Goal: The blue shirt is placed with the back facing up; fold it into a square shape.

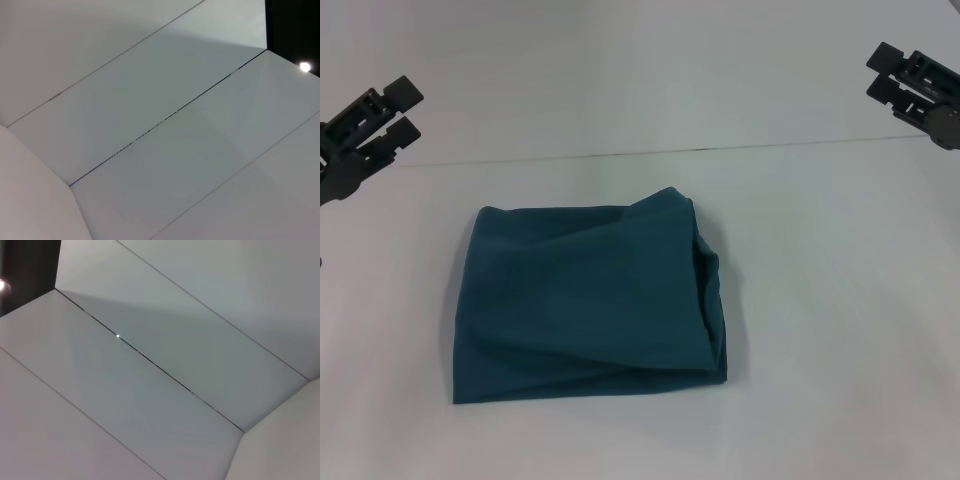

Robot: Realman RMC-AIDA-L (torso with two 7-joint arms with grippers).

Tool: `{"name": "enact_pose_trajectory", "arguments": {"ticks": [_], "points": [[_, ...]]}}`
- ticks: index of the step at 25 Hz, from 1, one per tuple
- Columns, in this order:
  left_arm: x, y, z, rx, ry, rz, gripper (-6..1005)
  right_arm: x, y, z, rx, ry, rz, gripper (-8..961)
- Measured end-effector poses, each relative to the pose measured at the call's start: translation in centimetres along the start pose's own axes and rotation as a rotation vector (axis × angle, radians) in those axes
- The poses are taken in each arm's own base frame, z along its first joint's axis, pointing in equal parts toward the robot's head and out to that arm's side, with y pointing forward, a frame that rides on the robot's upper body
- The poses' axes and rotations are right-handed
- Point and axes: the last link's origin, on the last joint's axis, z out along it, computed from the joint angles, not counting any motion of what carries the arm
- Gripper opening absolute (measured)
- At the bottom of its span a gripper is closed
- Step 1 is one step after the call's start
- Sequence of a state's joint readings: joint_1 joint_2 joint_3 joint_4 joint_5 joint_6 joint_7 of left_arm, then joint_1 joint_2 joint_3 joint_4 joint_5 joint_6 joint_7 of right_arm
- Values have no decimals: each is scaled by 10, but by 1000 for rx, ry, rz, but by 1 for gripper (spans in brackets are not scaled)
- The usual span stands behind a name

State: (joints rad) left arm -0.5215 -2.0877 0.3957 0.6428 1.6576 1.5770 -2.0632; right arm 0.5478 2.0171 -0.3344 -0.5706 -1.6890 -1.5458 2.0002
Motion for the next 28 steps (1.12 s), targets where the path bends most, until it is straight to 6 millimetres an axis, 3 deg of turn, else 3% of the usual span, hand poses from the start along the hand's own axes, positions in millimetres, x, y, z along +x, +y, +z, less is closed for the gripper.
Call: {"name": "enact_pose_trajectory", "arguments": {"ticks": [28], "points": [[0,0,0,-2,4,-6,920,1,-1,-4,3,-11,6,765]]}}
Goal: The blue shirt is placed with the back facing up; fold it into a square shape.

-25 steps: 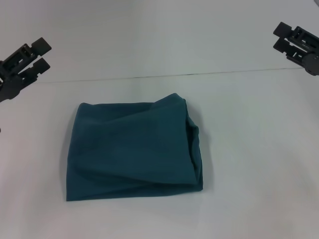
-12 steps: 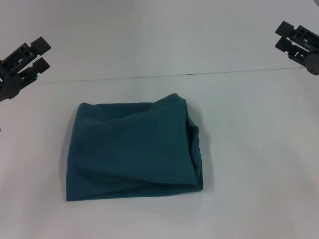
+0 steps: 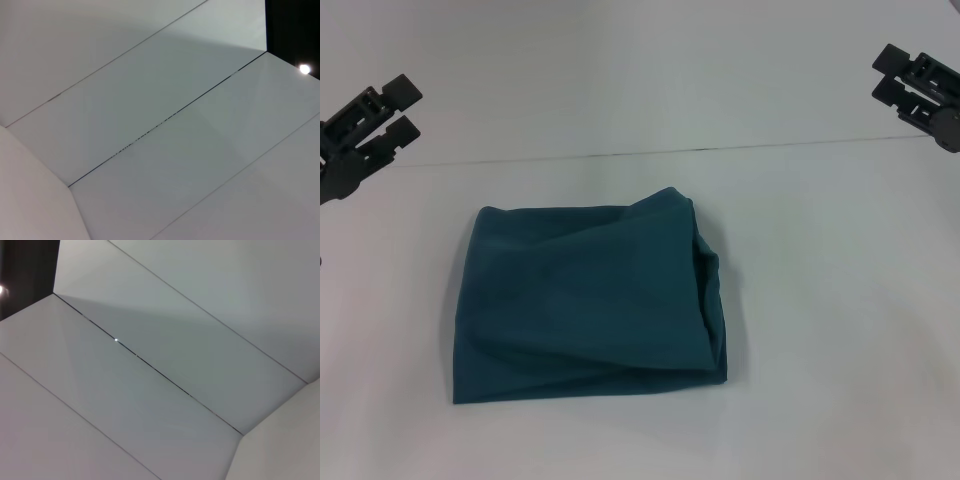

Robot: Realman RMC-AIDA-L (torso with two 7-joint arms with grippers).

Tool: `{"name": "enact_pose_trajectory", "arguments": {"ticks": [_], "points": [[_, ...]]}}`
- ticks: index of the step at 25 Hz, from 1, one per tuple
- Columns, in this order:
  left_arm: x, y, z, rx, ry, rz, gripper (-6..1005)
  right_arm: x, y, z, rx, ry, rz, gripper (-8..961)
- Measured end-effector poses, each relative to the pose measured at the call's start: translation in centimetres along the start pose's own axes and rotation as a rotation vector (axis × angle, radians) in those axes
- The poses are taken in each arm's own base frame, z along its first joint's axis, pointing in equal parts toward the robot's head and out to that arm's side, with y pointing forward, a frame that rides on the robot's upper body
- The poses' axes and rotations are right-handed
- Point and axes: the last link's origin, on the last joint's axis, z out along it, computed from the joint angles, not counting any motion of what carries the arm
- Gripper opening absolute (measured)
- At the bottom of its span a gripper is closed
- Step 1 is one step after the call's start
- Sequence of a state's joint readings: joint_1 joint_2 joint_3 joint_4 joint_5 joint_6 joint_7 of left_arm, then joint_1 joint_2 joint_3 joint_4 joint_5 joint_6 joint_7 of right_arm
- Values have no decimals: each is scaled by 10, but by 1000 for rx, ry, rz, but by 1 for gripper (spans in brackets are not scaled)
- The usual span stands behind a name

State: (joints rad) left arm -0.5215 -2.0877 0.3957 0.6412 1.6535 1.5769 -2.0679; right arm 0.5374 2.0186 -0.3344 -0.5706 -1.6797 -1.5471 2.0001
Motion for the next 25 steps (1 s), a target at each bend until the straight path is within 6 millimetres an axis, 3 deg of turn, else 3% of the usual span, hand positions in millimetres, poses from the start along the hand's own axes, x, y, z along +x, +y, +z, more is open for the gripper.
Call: {"name": "enact_pose_trajectory", "arguments": {"ticks": [4,9,13,17,20,25], "points": [[-3,2,1,-7,-45,17,920,3,2,1,-6,45,-17,764],[-32,14,-3,-43,-470,225,920,21,9,-4,-21,483,-213,764],[-58,13,-11,-86,-667,362,920,43,10,-13,-65,741,-350,764],[-75,9,-12,-84,-792,375,920,68,6,-12,-57,933,-353,764],[-81,10,-9,-98,-841,377,920,83,6,-6,-64,1019,-353,765],[-90,12,-3,-121,-899,377,919,85,10,3,-81,1019,-361,764]]}}
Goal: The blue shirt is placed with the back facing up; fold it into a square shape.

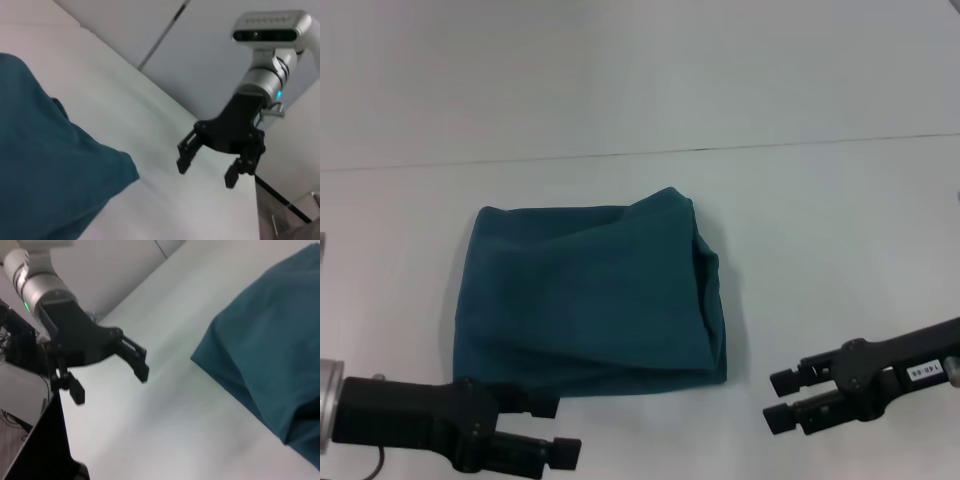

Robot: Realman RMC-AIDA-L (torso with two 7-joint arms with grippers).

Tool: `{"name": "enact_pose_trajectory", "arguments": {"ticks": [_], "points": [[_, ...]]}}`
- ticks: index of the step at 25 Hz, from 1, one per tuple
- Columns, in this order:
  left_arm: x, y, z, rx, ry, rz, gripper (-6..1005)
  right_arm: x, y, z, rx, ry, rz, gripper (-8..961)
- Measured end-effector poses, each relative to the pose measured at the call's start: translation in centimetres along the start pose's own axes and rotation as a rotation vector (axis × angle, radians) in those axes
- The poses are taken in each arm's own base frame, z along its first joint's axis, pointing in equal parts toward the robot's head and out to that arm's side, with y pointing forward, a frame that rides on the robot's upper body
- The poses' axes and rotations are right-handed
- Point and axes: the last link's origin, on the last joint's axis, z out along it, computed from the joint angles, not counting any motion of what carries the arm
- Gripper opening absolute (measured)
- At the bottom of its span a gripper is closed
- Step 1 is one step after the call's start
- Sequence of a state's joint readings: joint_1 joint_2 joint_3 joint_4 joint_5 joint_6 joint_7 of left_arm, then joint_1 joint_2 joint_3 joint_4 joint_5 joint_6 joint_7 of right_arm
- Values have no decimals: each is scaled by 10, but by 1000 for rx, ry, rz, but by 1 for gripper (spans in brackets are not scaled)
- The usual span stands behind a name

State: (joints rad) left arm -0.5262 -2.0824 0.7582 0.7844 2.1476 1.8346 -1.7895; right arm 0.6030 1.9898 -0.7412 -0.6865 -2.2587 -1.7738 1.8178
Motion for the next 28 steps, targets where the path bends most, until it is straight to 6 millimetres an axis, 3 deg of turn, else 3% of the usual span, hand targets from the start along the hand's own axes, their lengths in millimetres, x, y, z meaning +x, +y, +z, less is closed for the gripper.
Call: {"name": "enact_pose_trajectory", "arguments": {"ticks": [28], "points": [[-3,-1,7,5,0,-22,919,-5,5,10,-39,-13,-5,759]]}}
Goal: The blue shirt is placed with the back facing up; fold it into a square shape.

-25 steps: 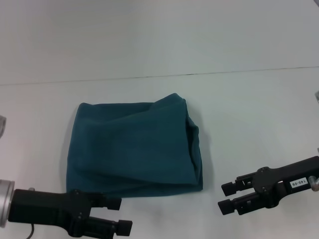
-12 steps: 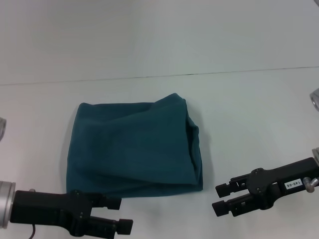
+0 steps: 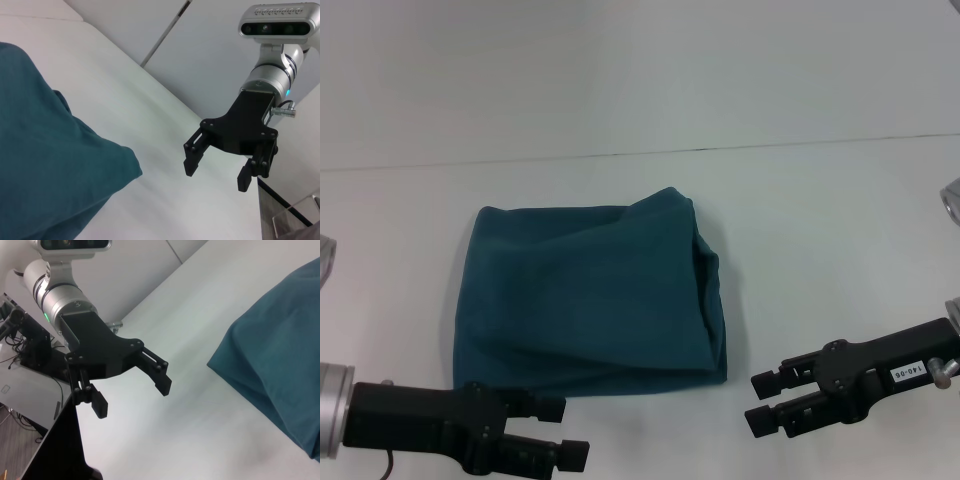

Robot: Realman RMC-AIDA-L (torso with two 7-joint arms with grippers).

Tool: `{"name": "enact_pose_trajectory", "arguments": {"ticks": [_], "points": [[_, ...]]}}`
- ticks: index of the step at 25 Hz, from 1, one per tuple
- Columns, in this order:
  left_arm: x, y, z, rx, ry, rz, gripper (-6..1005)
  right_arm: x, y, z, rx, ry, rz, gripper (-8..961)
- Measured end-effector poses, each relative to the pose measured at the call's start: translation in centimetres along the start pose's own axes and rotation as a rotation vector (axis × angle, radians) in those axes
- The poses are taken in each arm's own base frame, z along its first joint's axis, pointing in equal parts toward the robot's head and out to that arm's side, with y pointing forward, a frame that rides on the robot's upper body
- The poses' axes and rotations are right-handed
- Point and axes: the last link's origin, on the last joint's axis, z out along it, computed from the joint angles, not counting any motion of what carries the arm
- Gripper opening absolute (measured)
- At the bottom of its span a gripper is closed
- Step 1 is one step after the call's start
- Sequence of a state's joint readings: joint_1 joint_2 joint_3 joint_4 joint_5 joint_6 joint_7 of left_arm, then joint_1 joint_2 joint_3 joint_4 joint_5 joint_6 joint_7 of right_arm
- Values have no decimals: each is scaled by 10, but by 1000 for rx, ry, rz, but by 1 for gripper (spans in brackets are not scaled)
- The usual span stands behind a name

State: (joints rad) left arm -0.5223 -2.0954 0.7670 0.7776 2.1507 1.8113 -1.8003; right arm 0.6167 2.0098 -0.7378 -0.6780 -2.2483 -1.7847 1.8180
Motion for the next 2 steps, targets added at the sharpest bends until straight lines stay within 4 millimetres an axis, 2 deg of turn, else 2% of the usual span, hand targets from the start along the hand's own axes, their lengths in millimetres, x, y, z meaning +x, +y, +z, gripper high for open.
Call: {"name": "enact_pose_trajectory", "arguments": {"ticks": [2], "points": [[0,0,0,0,0,0,919,0,0,0,1,0,0,759]]}}
